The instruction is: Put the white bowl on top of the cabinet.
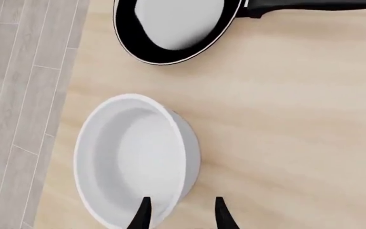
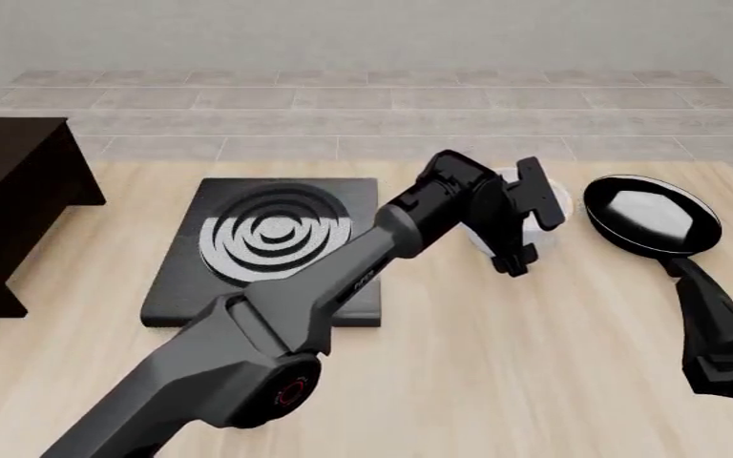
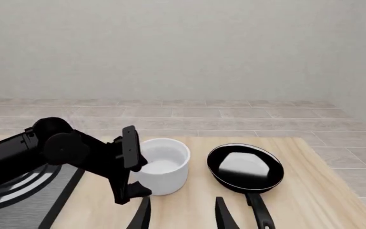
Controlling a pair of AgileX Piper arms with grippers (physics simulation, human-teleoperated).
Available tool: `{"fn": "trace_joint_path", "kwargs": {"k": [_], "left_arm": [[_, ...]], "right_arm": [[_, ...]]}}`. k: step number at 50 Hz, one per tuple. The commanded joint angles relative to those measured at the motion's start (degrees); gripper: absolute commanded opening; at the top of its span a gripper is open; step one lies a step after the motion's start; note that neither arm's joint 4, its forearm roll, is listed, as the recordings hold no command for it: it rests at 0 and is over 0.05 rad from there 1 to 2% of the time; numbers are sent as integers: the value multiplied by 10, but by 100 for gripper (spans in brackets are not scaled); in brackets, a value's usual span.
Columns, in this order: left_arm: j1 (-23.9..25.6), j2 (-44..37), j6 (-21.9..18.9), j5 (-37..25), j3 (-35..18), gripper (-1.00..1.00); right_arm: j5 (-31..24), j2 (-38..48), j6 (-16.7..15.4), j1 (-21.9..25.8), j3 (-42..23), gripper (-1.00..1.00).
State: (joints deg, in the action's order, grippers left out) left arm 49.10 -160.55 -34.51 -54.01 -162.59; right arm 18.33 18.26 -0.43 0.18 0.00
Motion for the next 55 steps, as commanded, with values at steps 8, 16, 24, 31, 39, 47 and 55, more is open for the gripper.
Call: {"fn": "trace_joint_path", "kwargs": {"k": [8,16,24,31,39,47,55], "left_arm": [[-8,-33,-25,-16,4,100],[-14,-39,-34,-27,5,100],[-9,-55,-13,-57,5,100],[-10,-60,-4,-66,4,100],[-11,-62,3,-69,4,100],[-13,-72,10,-69,4,100],[-14,-71,11,-59,4,-100]], "right_arm": [[0,0,0,0,0,100],[5,5,0,0,0,100],[5,5,0,0,0,100],[5,5,0,0,0,100],[5,4,0,0,0,100],[5,5,0,0,0,100],[5,5,0,0,0,100]]}}
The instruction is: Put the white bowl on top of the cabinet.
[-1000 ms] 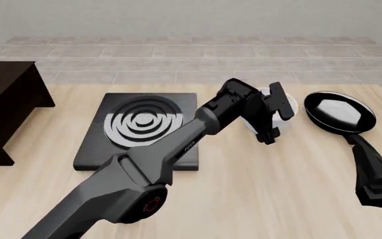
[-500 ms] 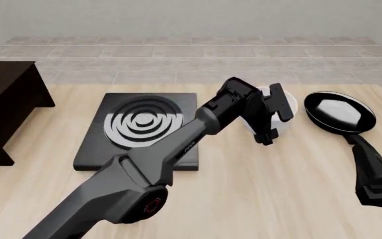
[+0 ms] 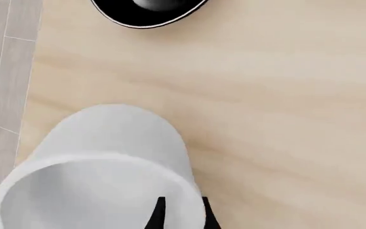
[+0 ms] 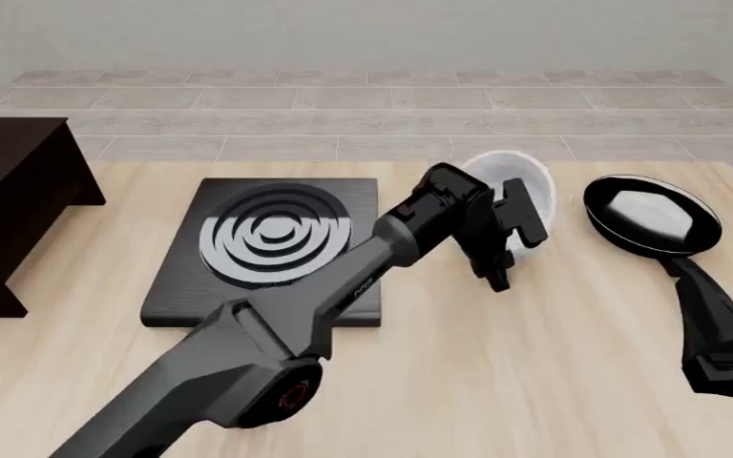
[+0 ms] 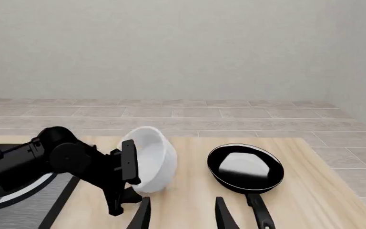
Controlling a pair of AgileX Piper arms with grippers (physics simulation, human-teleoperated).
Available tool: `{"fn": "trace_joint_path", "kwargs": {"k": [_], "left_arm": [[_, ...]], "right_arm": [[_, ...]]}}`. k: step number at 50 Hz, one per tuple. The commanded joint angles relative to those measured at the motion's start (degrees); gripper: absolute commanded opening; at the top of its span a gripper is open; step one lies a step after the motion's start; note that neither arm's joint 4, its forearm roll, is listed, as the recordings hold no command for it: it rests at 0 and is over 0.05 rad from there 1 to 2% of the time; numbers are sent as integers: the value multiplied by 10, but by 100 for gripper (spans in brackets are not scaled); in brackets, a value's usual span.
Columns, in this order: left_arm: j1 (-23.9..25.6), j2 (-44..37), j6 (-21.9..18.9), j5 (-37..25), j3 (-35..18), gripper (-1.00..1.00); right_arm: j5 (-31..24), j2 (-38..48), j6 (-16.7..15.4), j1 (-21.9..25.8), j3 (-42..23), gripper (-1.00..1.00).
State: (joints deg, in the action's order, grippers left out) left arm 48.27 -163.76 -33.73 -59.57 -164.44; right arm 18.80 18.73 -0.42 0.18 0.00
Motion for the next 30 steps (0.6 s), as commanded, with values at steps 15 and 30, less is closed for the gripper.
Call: {"fn": "trace_joint_path", "kwargs": {"k": [15,30], "left_arm": [[-15,-26,-19,38,22,-100],[-21,10,-44,104,23,-100]], "right_arm": [[0,0,0,0,0,100],[0,0,0,0,0,100]]}}
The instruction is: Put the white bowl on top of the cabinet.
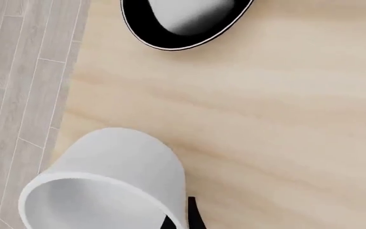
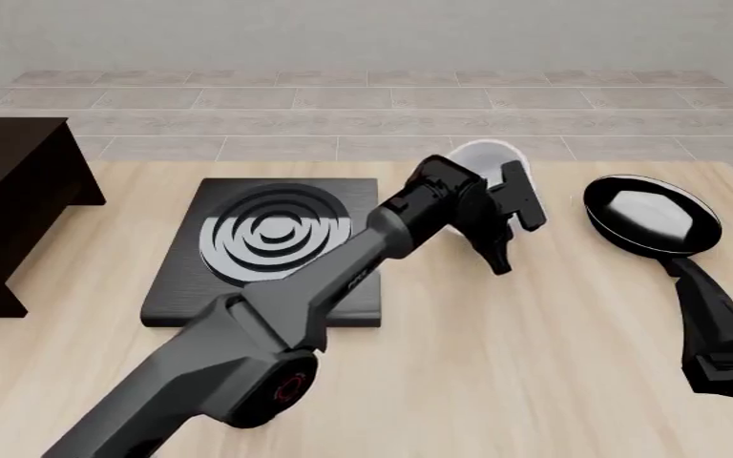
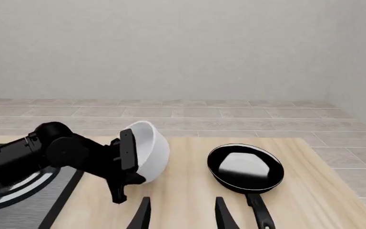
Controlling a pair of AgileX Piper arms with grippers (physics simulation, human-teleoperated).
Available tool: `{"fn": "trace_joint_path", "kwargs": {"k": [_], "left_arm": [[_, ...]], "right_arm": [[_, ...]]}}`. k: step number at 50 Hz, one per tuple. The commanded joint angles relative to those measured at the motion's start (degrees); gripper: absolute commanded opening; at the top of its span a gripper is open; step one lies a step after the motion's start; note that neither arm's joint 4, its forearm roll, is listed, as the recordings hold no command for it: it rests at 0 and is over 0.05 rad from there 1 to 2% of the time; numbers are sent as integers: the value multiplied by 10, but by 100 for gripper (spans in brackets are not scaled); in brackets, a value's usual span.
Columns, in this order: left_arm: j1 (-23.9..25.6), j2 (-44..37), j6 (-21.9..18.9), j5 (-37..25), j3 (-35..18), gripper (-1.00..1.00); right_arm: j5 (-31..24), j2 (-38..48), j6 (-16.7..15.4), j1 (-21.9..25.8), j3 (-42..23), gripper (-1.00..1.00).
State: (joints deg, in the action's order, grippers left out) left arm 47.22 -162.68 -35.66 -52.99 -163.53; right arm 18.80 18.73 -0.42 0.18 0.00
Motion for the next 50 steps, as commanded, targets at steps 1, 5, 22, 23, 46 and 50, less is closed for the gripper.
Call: {"fn": "trace_joint_path", "kwargs": {"k": [1,5,22,23,46,50], "left_arm": [[-11,3,-24,44,14,-100],[-11,16,-26,51,14,-100],[-1,71,9,66,14,-100],[-1,75,11,66,14,-100],[32,152,60,57,13,-100],[40,168,66,46,14,-100]], "right_arm": [[0,0,0,0,0,100],[0,0,0,0,0,100],[0,0,0,0,0,100],[0,0,0,0,0,100],[0,0,0,0,0,100],[0,0,0,0,0,100]]}}
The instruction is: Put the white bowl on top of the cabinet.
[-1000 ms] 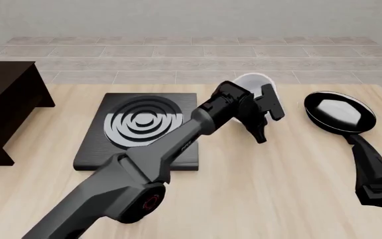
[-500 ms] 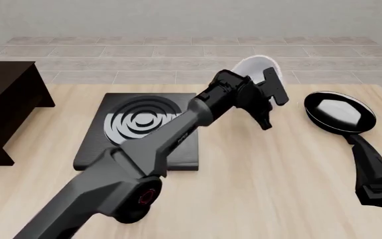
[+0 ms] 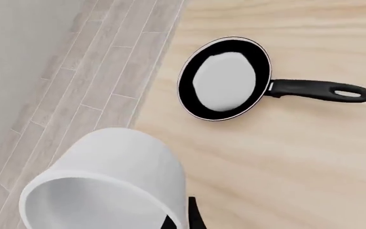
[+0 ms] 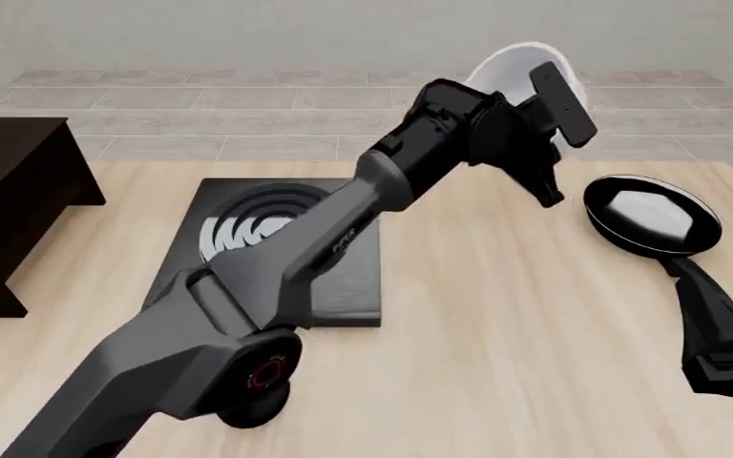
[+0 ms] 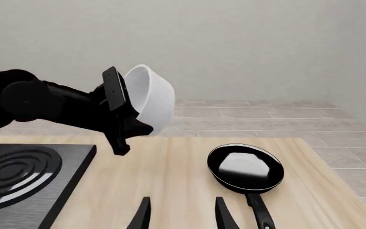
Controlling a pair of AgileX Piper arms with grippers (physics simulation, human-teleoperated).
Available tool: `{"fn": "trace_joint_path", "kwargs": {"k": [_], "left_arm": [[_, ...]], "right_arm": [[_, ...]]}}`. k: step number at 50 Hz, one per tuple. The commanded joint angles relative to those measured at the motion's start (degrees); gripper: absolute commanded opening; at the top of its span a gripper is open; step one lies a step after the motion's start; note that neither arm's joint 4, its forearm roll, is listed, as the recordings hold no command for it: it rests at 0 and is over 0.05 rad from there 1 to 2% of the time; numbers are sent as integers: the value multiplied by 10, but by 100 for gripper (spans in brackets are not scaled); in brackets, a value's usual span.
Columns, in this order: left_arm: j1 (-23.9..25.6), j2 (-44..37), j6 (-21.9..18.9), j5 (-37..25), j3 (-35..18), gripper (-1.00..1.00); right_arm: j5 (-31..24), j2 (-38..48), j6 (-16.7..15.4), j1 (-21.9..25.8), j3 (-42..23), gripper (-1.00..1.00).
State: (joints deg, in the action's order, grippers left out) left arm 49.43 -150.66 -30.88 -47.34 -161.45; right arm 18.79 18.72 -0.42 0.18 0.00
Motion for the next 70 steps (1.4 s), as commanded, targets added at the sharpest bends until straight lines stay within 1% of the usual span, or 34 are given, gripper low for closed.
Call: {"fn": "trace_joint_path", "kwargs": {"k": [1,10,11,13,15,18,22,23,24,26,27,30,31,32,35,41,54,58,64,70], "left_arm": [[22,54,23,-17,-7,-100],[18,77,27,-18,-7,-100],[17,81,18,-7,-8,-100],[11,80,3,-8,-6,-100],[12,81,0,-11,-6,-100],[6,88,11,-6,-7,-100],[1,91,8,-4,-5,-100],[-3,91,-6,-1,-2,-100],[-4,97,-17,8,14,-100],[-6,158,-17,72,137,-100],[-7,174,-8,87,163,-100],[-8,195,-5,105,199,-100],[-6,209,-6,122,231,-100],[2,233,-8,143,275,-100],[-3,246,-17,159,303,-100],[-3,268,-18,176,338,-100],[-13,311,-13,192,383,-100],[-23,310,-7,185,376,-100],[-32,315,-4,175,379,-100],[-47,314,-9,161,372,-100]], "right_arm": [[0,0,0,0,0,100],[0,0,0,0,0,100],[0,0,0,0,0,100],[0,0,0,0,0,100],[0,0,0,0,0,100],[0,0,0,0,0,100],[0,0,0,0,0,100],[0,0,0,0,0,100],[0,0,0,0,0,100],[0,0,0,0,0,100],[0,1,0,0,0,100],[0,0,0,0,0,100],[0,0,0,0,0,100],[0,0,0,0,0,100],[0,0,0,0,0,100],[0,0,0,0,0,100],[0,0,0,0,0,100],[0,0,0,0,0,100],[0,0,0,0,0,100],[0,0,0,0,0,100]]}}
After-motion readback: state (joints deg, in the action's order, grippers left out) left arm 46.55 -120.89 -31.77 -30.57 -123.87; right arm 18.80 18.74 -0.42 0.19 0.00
